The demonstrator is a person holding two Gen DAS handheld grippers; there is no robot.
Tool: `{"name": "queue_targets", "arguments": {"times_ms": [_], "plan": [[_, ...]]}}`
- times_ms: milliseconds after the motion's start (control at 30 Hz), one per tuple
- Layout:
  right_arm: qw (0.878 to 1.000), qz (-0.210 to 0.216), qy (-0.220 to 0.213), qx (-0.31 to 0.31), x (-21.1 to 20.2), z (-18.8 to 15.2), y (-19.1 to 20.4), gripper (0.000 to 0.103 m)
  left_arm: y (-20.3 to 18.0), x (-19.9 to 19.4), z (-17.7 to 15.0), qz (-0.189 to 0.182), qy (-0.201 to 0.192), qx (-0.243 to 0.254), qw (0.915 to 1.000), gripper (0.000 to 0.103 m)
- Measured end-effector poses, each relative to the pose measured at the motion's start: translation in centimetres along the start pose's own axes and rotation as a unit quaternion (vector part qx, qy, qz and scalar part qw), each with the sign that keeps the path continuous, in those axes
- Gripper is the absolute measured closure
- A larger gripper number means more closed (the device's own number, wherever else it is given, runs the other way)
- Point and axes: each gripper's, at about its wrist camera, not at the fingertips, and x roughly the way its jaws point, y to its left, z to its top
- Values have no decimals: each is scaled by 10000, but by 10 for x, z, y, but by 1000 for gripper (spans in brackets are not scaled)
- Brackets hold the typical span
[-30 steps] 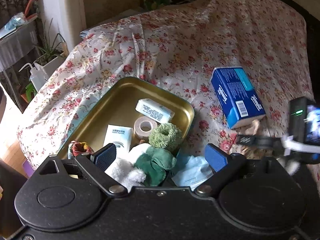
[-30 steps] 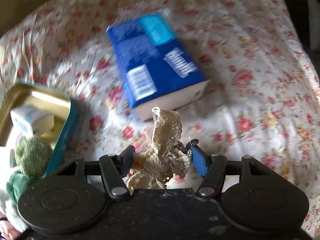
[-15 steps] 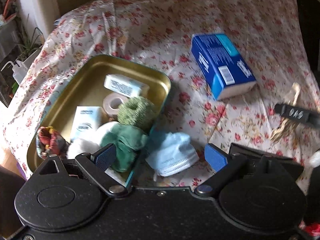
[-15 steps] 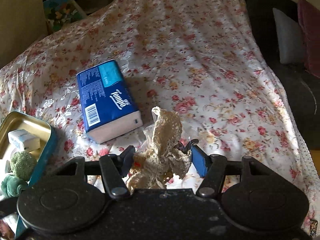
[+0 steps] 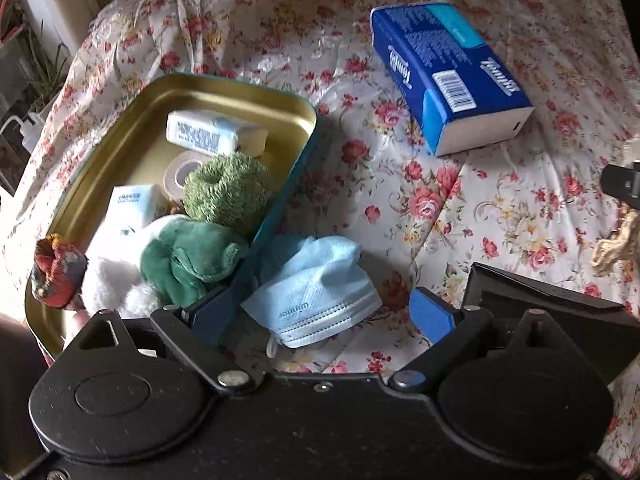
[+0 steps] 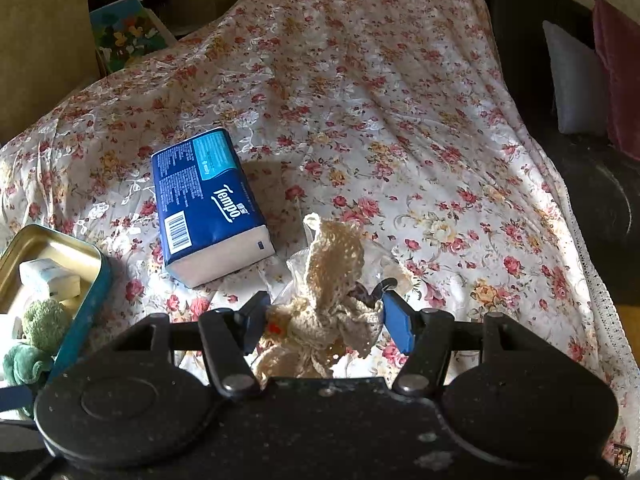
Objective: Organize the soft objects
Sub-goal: 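Close the left tool on the light blue face mask and lift it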
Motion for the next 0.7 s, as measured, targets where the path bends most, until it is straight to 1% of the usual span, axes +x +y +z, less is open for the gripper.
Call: {"name": "queue_targets", "arguments": {"times_ms": [167, 300, 433, 700], "plan": [[10000, 75, 13, -3, 1, -2, 0, 42, 1, 11, 1, 30, 216, -140, 9997, 11], [9999, 163, 29, -15, 1, -2, 1, 42, 3, 19, 1, 113, 300, -189, 9993, 11], [9998, 210, 57, -7, 2, -3, 1, 42, 7, 26, 2, 59, 435, -295, 9986, 11], [9996, 258, 67, -58, 3, -5, 3, 42, 2, 39, 6, 131, 518, -337, 9980, 11]]}}
